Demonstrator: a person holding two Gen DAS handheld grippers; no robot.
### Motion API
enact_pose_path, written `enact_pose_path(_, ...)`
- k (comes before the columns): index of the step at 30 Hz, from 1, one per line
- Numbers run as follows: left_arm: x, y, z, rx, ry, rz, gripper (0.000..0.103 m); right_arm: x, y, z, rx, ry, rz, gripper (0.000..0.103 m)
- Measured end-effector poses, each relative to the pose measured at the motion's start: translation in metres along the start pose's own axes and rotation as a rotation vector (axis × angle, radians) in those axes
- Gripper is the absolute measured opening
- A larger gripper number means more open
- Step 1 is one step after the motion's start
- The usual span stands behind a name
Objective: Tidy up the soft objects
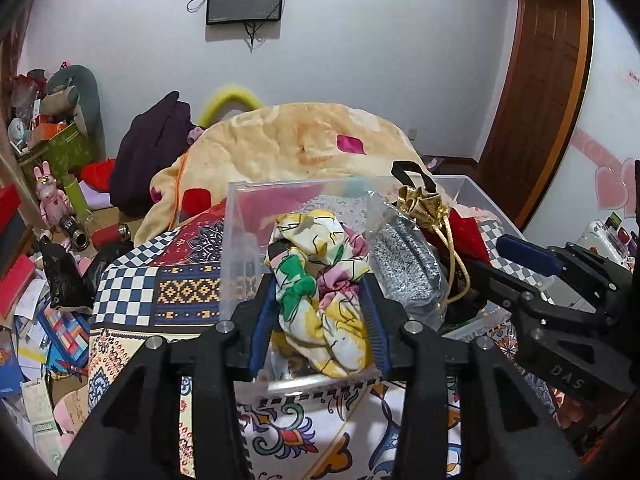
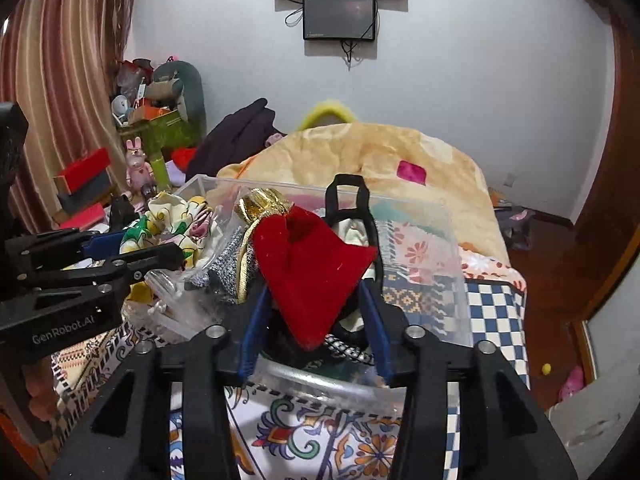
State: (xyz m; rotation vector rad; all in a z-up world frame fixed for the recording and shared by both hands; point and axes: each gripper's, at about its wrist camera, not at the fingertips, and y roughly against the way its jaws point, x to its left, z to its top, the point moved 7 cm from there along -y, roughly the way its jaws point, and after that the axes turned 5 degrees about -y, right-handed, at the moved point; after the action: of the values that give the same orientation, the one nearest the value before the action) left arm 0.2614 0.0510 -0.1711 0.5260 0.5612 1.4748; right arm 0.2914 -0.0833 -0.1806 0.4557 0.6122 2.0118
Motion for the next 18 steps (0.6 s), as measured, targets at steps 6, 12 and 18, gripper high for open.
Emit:
enact_pose_path(6,-0.002,0.034,0.009,-0.065,0.009,-0.016,0.045,-0.006,0.028,0.007,-0.044,-0.011,0.016,0.051)
enact_pose_path(12,-0.013,0.084,0.026,-0.175,-0.006,-0.037,0.045,-0.004,0.075,0.025,-0.153,-0.016,0.036,0.062)
enact_pose_path(18,-0.023,0.141,0.041,-0.304,-0.031,-0.033,0.050,0.002,0.123,0.045,-0.275,-0.013,0.055,0.066)
